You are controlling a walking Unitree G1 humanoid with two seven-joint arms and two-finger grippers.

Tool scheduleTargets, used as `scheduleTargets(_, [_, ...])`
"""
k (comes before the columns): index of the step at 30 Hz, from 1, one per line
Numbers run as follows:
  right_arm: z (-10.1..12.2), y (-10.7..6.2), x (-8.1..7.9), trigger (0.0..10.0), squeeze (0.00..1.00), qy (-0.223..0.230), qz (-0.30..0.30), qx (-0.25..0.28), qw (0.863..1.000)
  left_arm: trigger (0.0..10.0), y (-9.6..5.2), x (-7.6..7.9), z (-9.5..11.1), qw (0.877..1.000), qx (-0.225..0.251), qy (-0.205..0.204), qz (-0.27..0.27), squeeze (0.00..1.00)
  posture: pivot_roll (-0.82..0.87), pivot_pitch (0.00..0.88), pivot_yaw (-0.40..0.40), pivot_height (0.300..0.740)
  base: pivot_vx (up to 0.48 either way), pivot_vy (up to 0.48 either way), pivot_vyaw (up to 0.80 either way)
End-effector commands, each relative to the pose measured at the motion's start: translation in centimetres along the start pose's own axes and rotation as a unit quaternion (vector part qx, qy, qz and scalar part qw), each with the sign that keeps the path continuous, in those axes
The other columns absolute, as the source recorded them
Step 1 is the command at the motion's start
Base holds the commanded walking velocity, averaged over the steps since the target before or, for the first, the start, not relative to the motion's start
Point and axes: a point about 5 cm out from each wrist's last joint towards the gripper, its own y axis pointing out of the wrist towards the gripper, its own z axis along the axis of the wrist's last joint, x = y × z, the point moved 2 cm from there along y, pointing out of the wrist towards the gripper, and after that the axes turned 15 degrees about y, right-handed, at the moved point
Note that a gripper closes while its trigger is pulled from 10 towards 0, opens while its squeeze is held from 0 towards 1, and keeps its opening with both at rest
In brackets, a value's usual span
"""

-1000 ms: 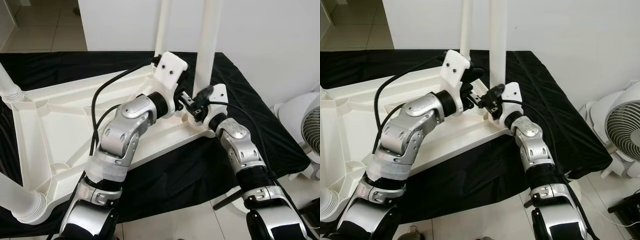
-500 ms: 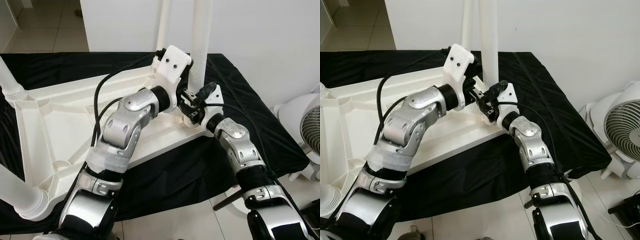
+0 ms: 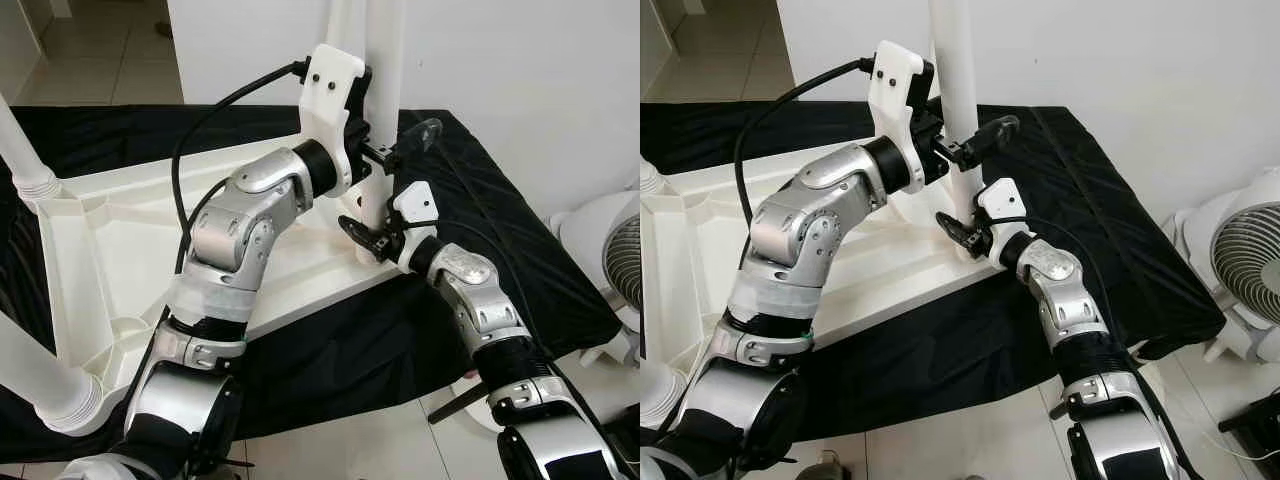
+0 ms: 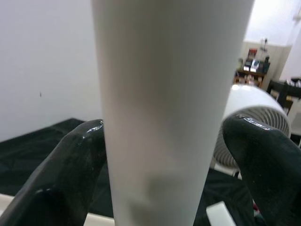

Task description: Building children table

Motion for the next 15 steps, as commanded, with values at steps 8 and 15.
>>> scheduleTargets(8, [0.76,-0.48,0.24,10.0,0.0,-0.01,0.005,0.019,1.0,0.0,0.35,1.23,-1.29,0.999,-0.031,-0.007,-0.043,0.0,0.09,0.0,-0.056,0.74,0.0,0.0,0.0])
scheduleTargets(15, [0.59,-0.5,0.32,10.0,0.0,-0.01,0.006,0.016,1.0,0.0,0.32,0.81,-1.12,0.999,-0.029,0.002,-0.034,0.0,0.09,0.0,-0.059,0.74,0.0,0.0,0.0])
